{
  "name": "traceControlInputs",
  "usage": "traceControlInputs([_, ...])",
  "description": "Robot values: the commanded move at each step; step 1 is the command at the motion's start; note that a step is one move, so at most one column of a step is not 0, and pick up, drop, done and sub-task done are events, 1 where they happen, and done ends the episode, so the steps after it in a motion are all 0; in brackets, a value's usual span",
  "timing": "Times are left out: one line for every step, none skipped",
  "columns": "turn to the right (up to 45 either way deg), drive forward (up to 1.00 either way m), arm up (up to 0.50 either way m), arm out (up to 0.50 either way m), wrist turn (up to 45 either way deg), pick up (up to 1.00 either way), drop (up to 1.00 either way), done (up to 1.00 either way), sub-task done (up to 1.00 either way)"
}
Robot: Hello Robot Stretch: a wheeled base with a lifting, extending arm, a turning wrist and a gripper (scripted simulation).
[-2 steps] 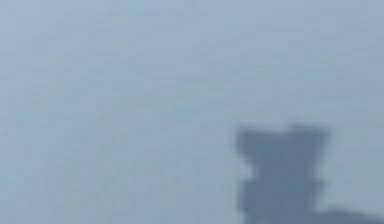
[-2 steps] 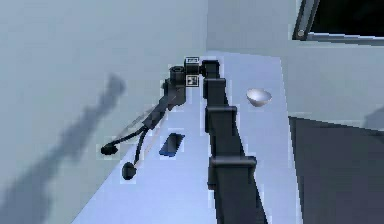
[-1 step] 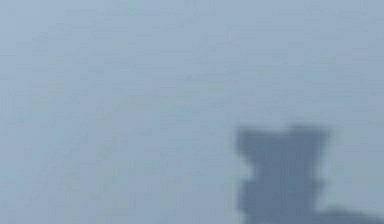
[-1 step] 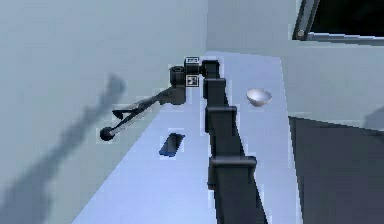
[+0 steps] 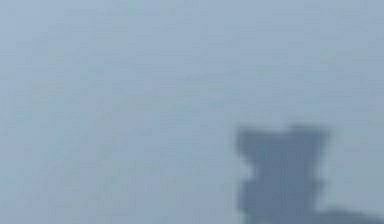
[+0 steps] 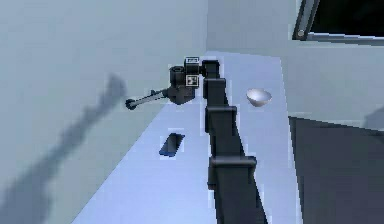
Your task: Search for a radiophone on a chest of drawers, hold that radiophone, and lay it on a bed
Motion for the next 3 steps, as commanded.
traceControlInputs([0.0,0.00,0.00,0.00,30.0,0.00,0.00,0.00,0.00])
traceControlInputs([0.0,0.00,-0.30,0.00,0.0,0.00,0.00,0.00,0.00])
traceControlInputs([0.0,0.00,0.00,0.00,0.0,1.00,0.00,0.00,0.00])
